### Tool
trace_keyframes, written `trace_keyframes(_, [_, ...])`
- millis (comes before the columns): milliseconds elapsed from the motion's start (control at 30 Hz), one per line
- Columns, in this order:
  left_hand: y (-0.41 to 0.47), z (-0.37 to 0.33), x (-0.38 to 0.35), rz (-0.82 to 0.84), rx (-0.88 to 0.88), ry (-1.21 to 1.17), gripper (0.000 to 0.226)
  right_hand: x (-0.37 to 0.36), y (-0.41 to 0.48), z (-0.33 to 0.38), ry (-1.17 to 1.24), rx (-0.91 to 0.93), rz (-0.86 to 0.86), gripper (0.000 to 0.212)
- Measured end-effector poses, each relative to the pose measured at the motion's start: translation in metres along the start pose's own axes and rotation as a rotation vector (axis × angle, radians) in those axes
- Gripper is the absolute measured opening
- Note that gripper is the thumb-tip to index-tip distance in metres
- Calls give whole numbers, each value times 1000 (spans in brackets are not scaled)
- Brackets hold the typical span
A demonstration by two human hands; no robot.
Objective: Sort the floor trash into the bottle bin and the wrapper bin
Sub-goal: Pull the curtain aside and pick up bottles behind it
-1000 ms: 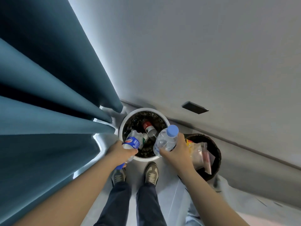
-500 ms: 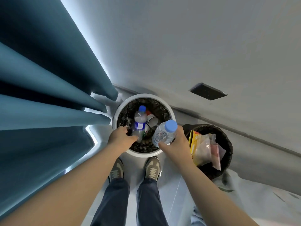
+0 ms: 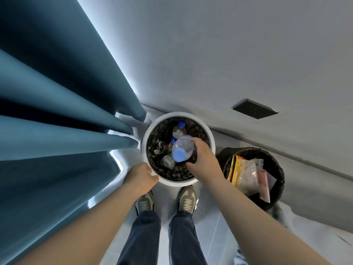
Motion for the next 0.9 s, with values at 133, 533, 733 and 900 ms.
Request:
trace_keyframes(133, [-5,5,3,21,-14,59,33,-11,-6,-14,-166,-126,75,62])
trace_keyframes(533, [-19,5,13,15,-108,178,27,-14,-21,-5,-410,-7,100,52])
trace_keyframes(733, [-29,4,19,16,-135,188,30,-9,-30,4,-436,2,89,52])
trace_keyframes(900, [-44,2,26,11,-157,182,30,0,-45,16,-435,6,74,51])
Point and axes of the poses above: each hand's wrist, its own y-axis towards the middle knuckle, its own x-axis out of the back of the hand, z = x × y, the point moved 3 cm from there along y, towards the middle knuckle, and after that the axes turned 2 degrees about -x, right-handed, at the moved point
